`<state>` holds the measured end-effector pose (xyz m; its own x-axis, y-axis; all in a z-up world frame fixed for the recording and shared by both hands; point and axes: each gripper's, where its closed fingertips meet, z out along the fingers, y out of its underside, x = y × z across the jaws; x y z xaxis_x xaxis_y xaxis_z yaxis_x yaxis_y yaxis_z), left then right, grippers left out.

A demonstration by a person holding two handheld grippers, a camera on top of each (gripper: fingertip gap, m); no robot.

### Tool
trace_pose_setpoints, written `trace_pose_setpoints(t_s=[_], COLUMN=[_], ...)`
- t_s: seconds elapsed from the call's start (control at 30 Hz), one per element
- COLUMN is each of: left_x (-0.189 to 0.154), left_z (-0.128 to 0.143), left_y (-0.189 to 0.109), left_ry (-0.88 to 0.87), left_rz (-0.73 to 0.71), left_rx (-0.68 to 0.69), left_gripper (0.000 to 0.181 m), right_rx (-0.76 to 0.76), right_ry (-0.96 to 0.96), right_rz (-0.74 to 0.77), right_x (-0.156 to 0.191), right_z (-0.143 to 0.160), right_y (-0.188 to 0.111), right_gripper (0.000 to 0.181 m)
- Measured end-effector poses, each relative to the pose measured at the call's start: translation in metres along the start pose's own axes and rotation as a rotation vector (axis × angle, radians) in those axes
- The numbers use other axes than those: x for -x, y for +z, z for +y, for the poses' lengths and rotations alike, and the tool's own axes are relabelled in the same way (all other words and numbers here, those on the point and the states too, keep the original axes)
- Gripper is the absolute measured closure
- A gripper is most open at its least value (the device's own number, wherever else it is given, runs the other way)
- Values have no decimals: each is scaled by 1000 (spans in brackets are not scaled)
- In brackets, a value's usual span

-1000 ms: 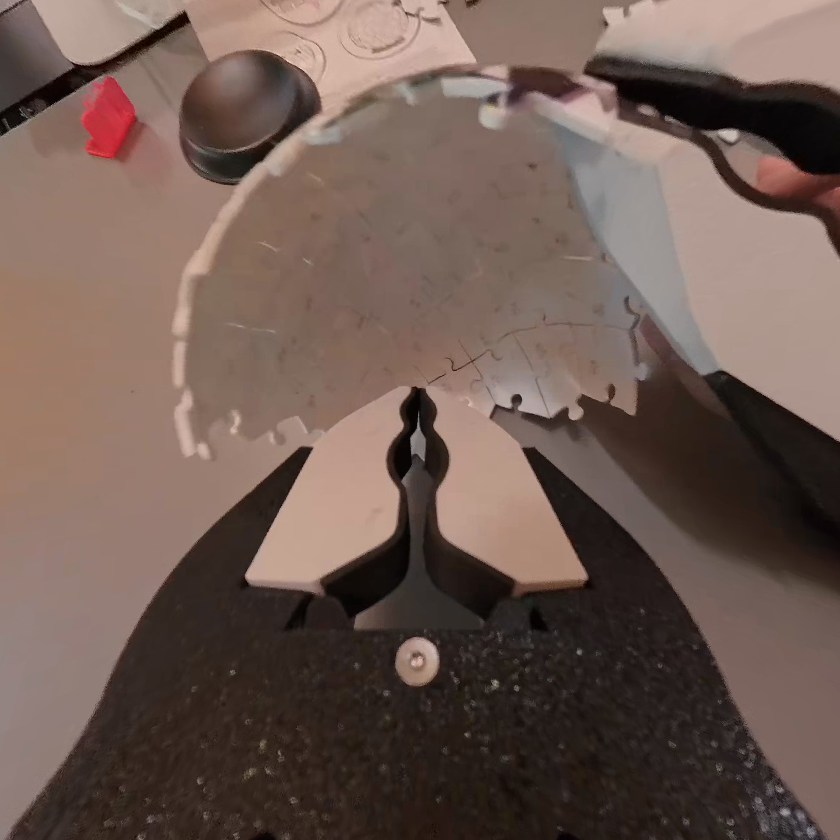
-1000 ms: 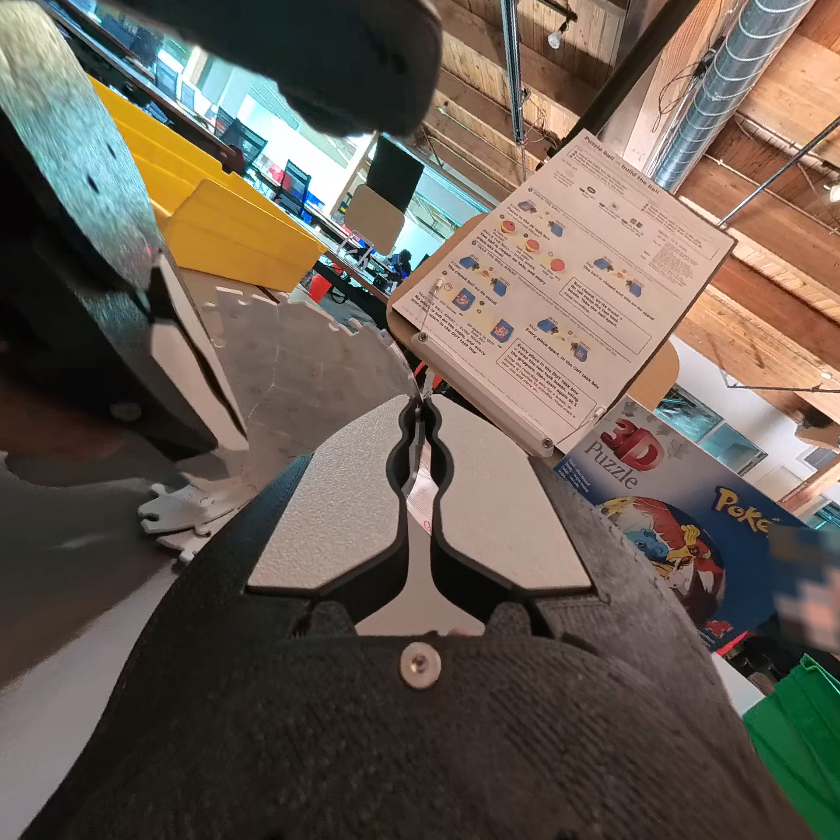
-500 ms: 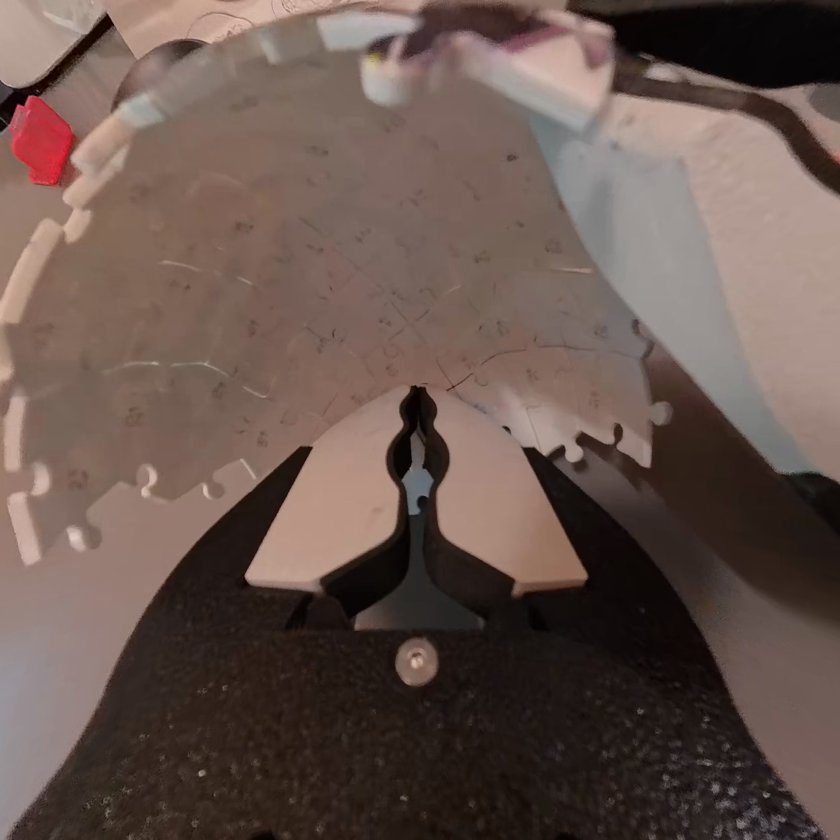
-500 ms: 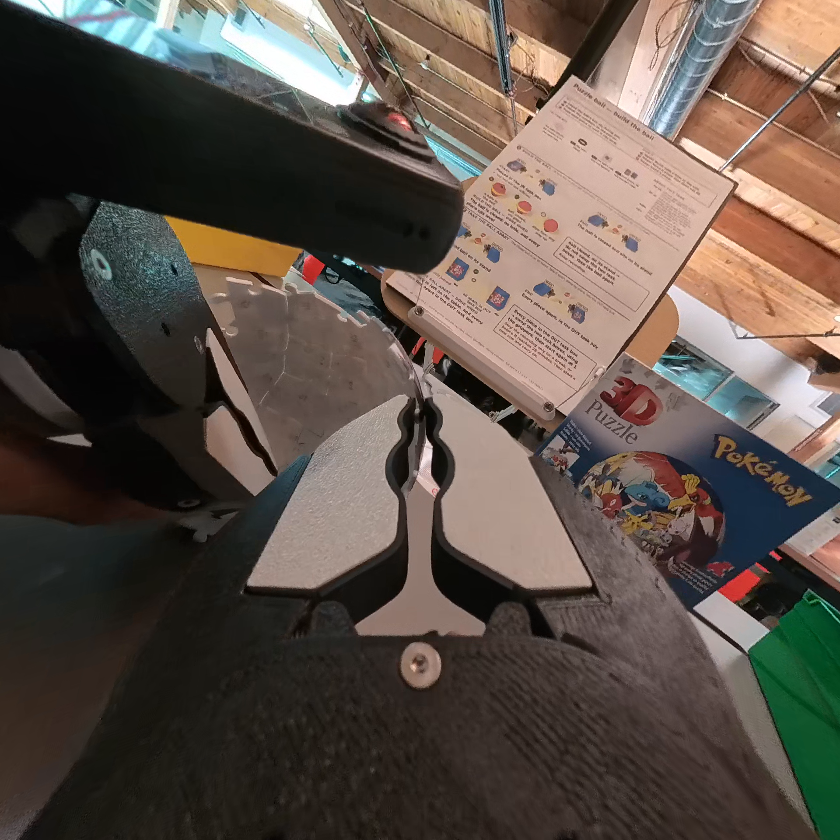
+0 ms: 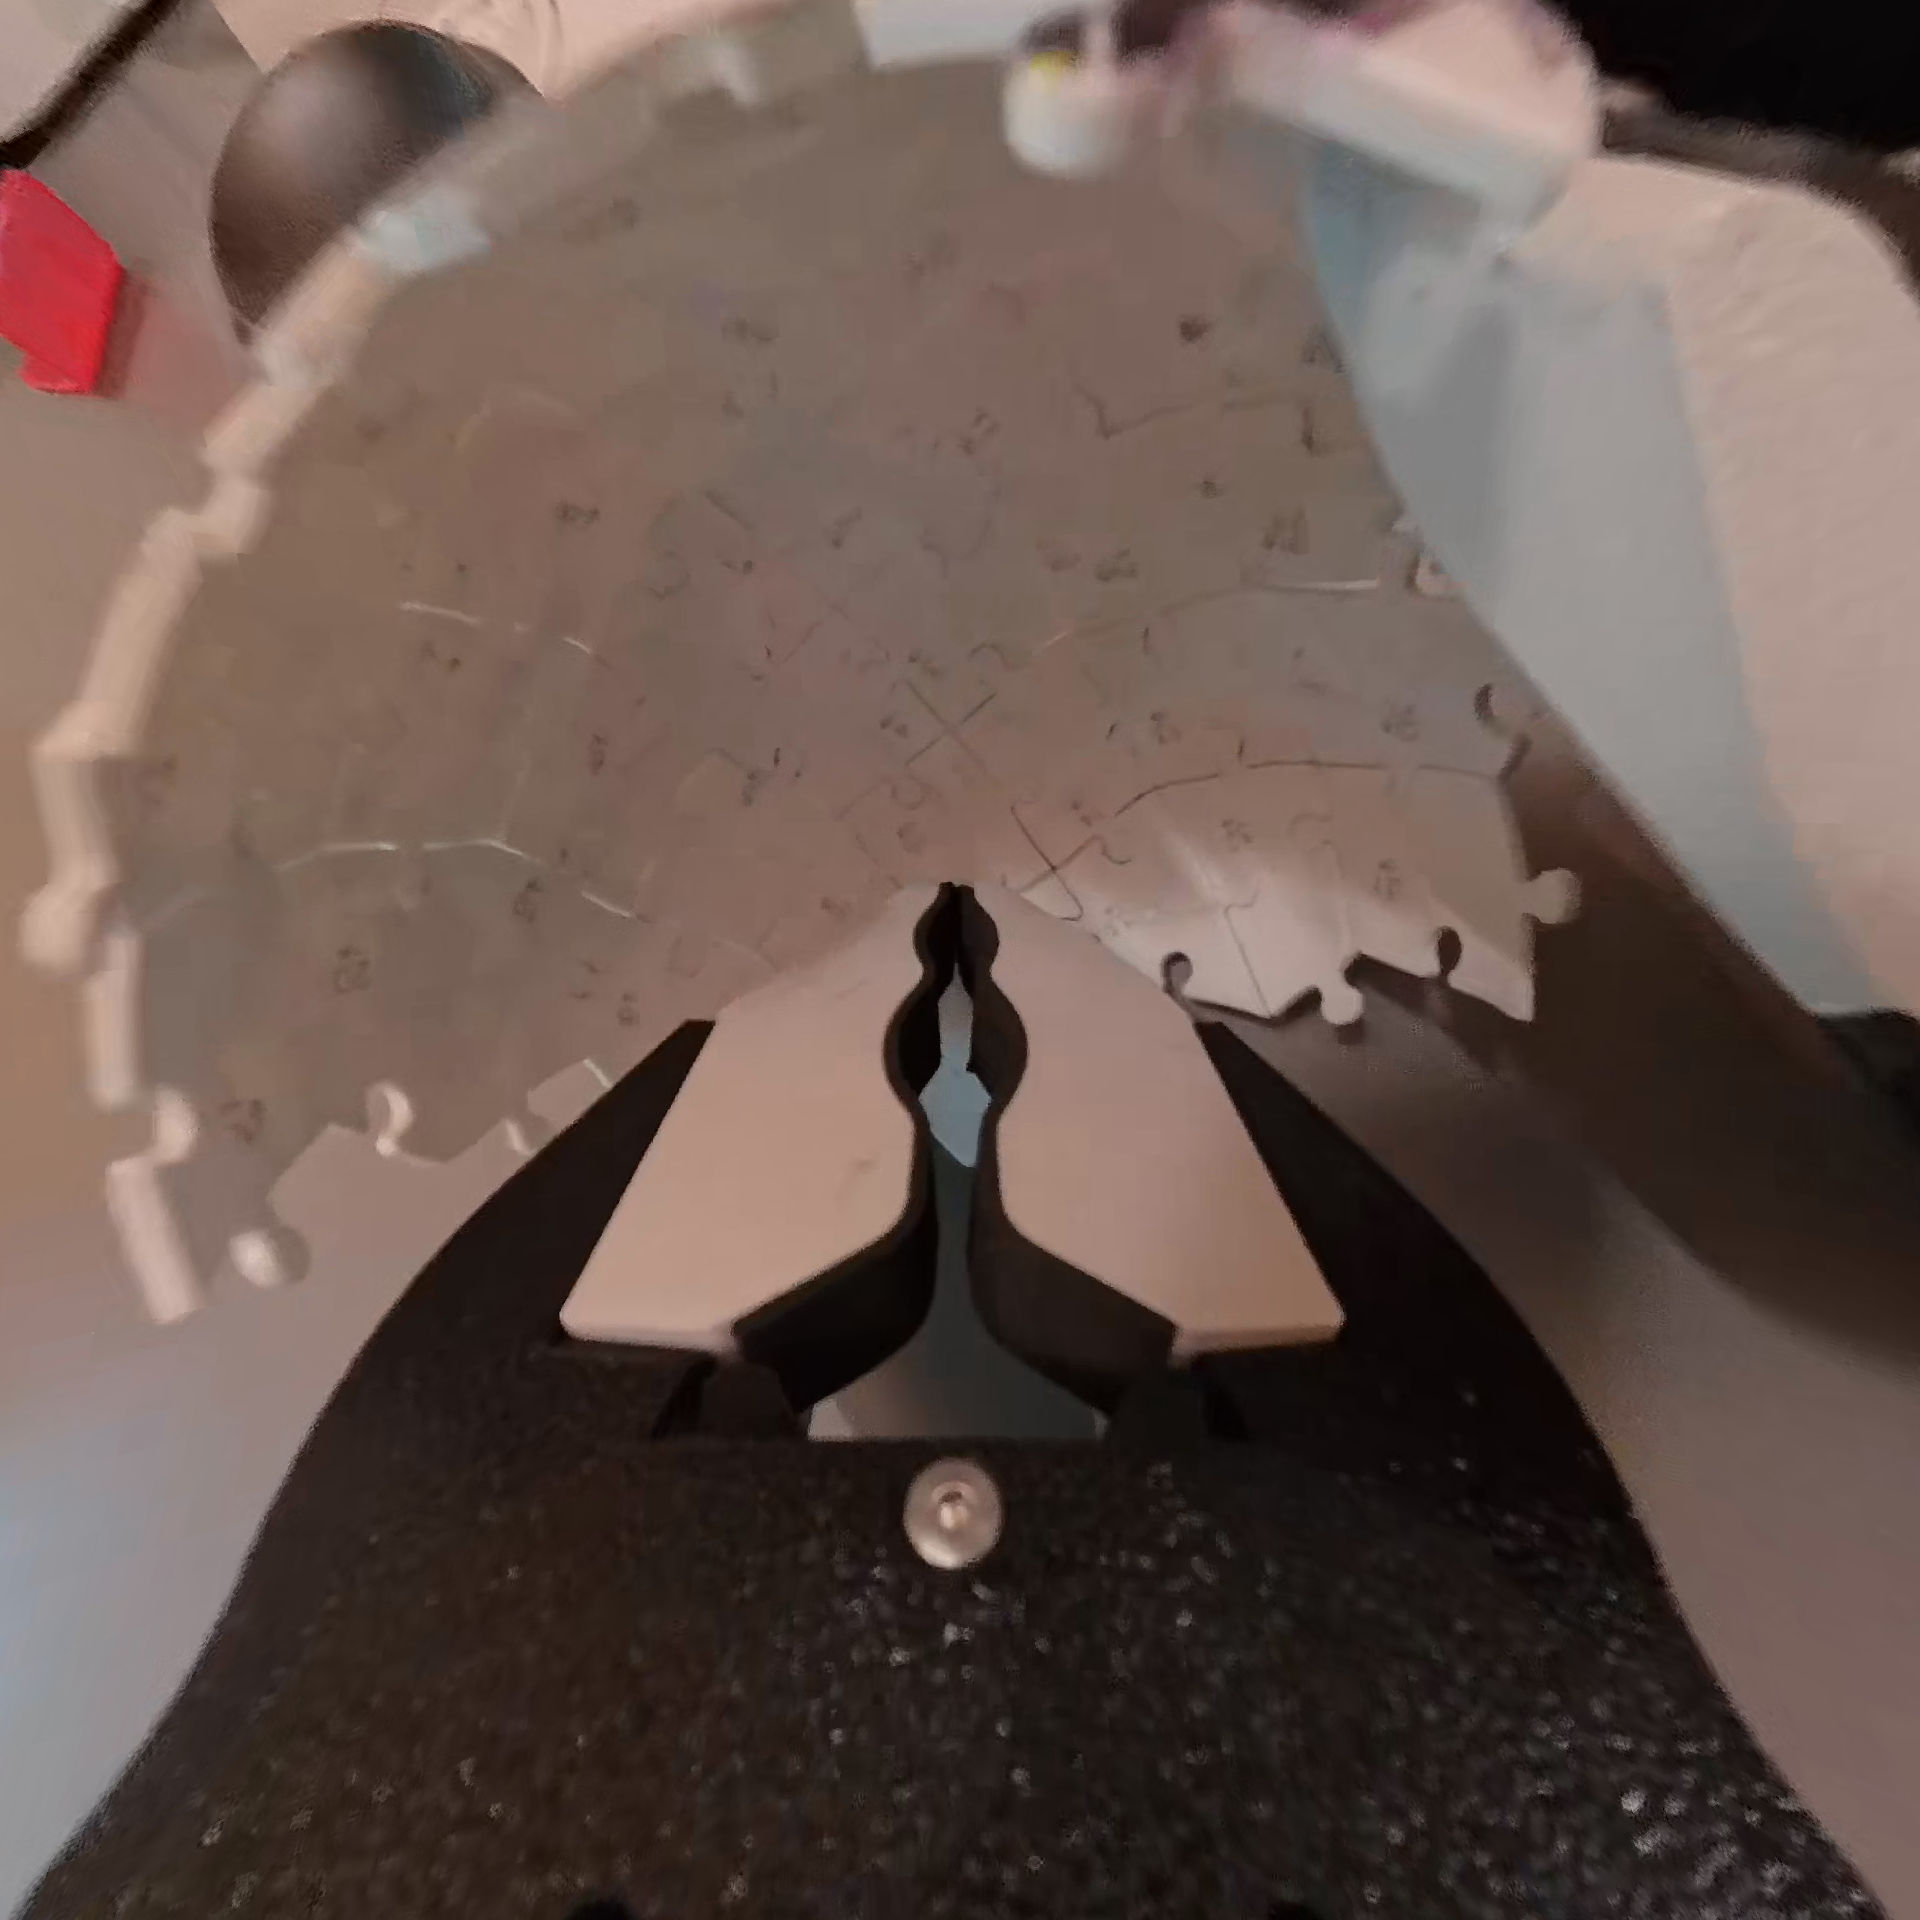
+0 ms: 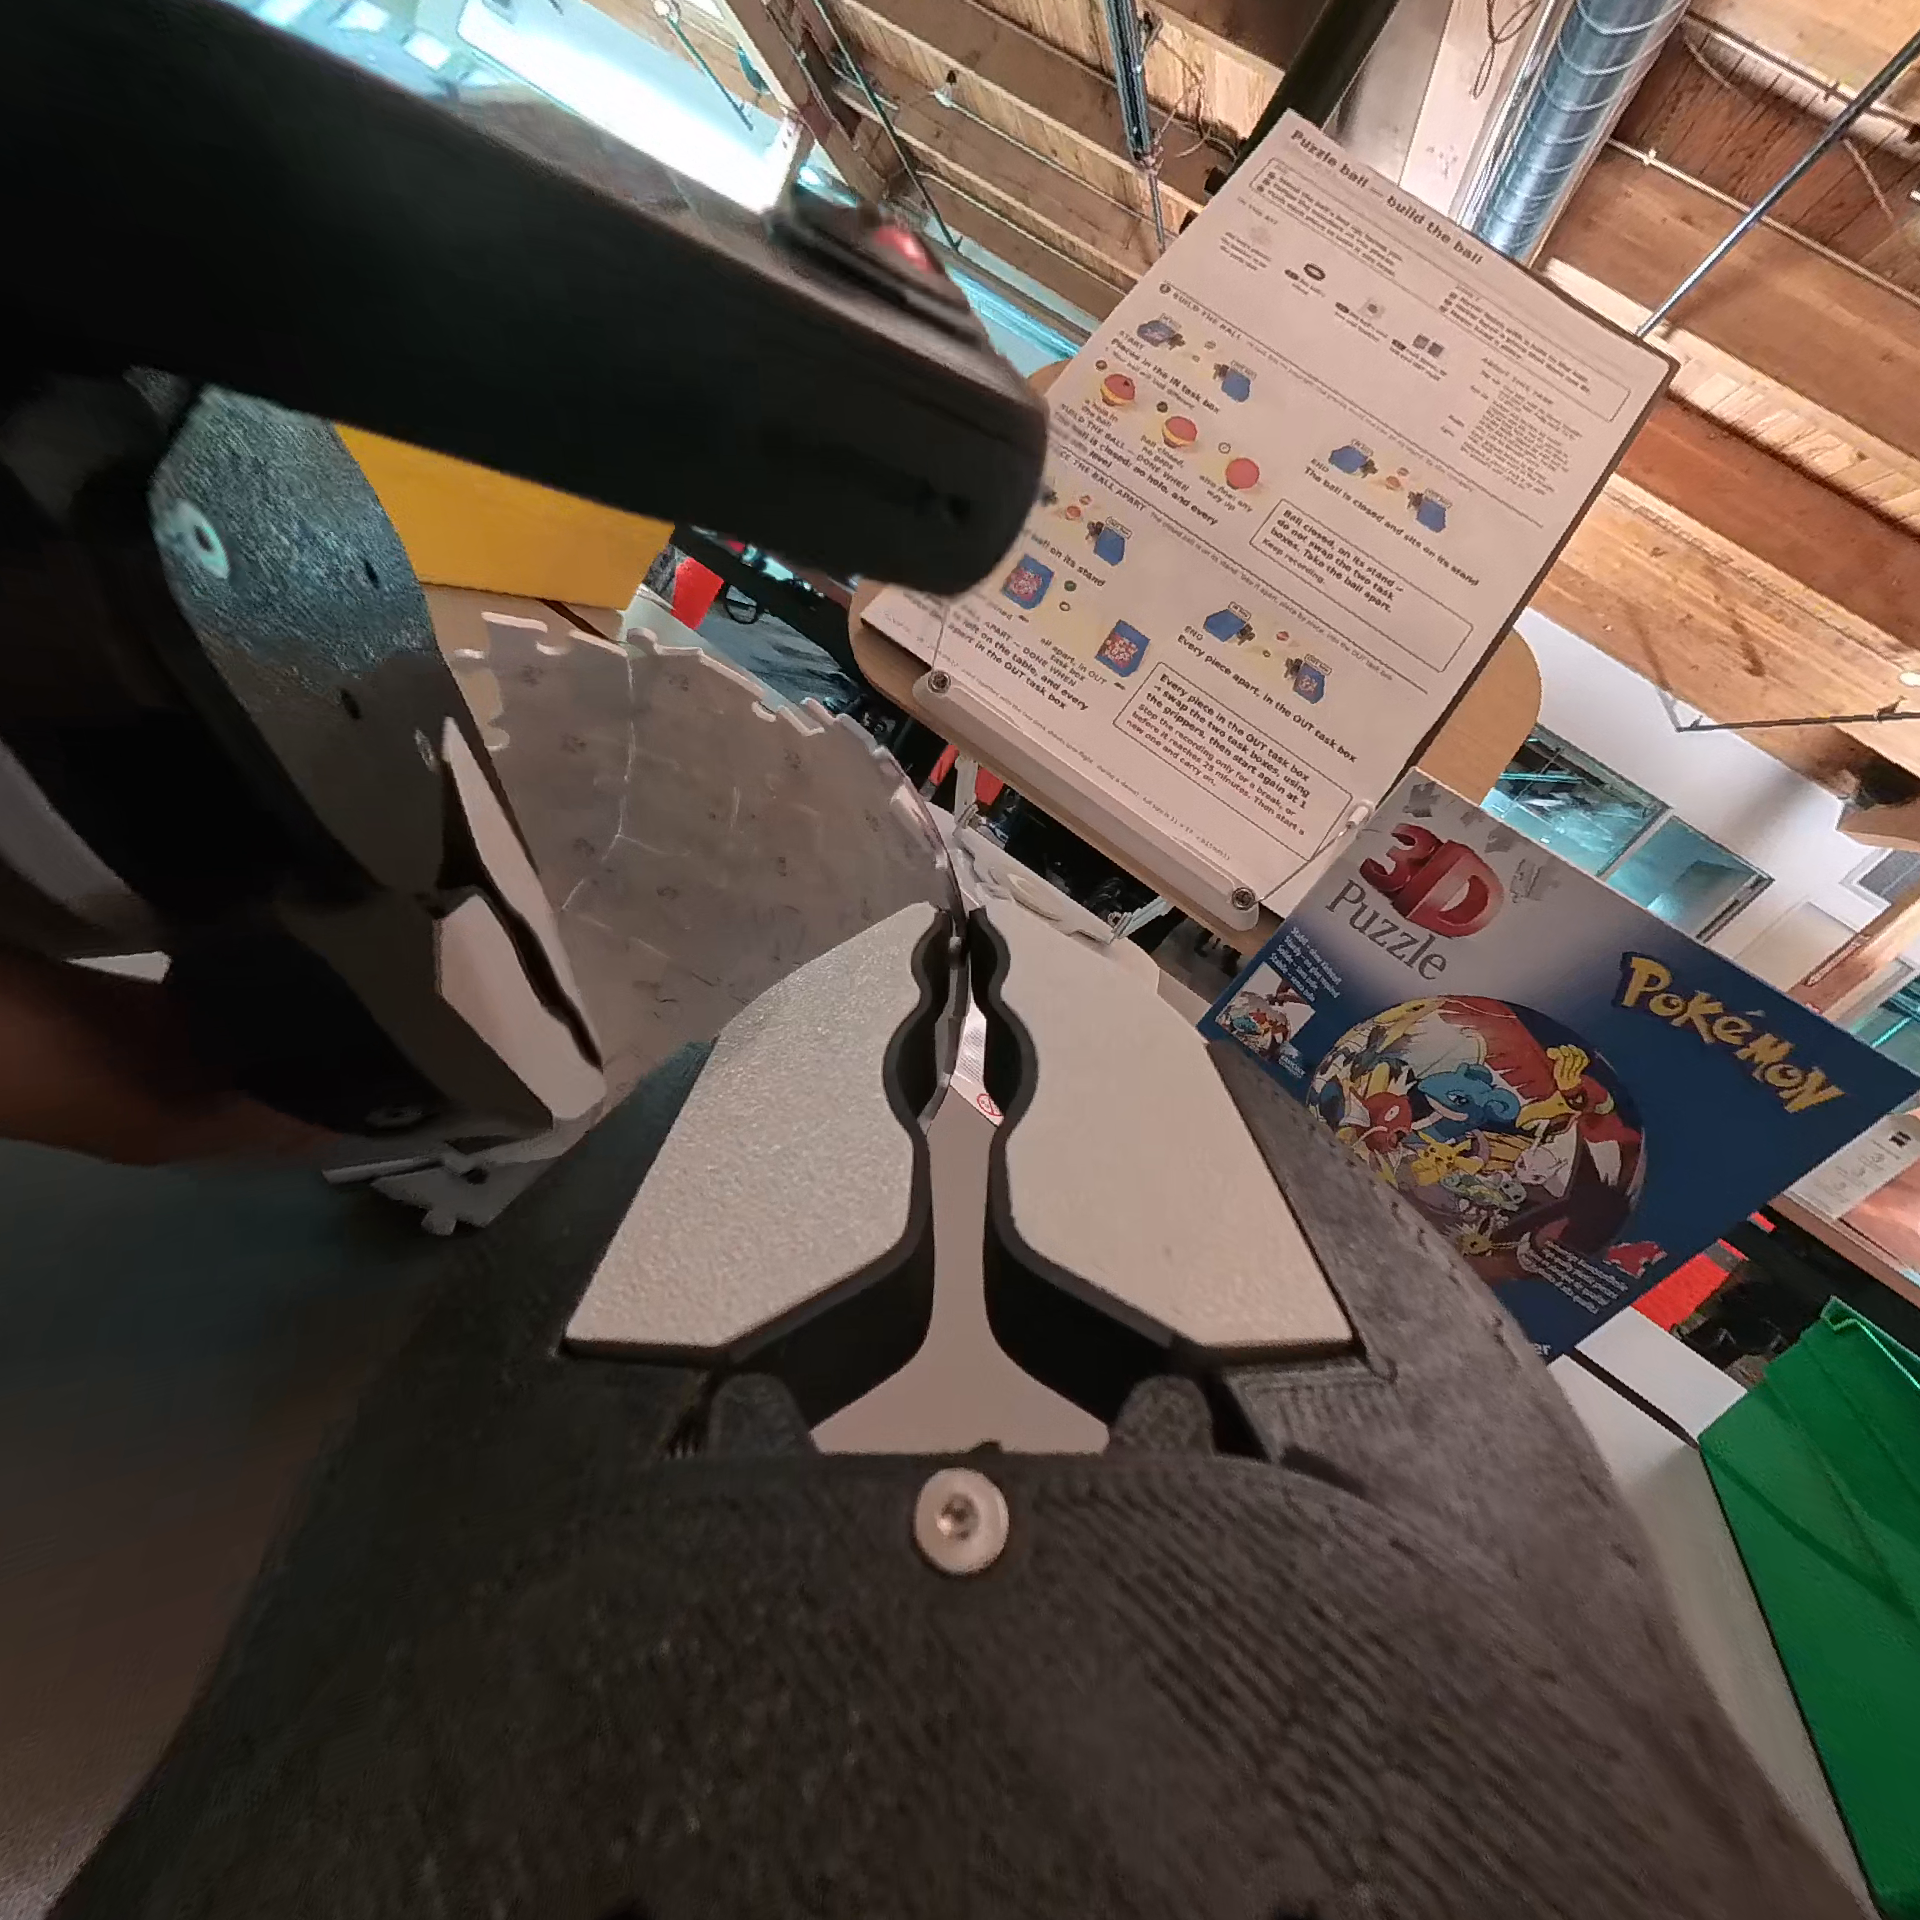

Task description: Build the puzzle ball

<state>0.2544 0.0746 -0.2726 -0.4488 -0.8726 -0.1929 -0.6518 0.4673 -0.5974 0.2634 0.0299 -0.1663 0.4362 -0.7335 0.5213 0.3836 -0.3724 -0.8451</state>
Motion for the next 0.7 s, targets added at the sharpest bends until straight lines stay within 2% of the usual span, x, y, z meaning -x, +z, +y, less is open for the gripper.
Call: trace_pose_setpoints(t_s=[0.2,0.3,0.47,0.57,0.7], left_x=[13,15,7,9,5], left_z=[-24,-9,24,29,31], left_y=[-38,-46,-33,-28,-21], left_ry=[-86,-103,-71,-79,-102], left_rz=[-28,-40,-43,-81,-63], left_rx=[-207,-161,-69,-53,-49], left_gripper=[181,181,181,181,181], right_rx=[-5,-21,-44,-68,-109], right_ry=[-2,-13,-70,-114,-174], right_rz=[1,-4,-11,-15,-24], right_x=[0,1,6,9,15], right_z=[-1,-3,-9,-14,-23], right_y=[-1,-1,-1,-3,-5], right_gripper=[178,178,178,178,178])
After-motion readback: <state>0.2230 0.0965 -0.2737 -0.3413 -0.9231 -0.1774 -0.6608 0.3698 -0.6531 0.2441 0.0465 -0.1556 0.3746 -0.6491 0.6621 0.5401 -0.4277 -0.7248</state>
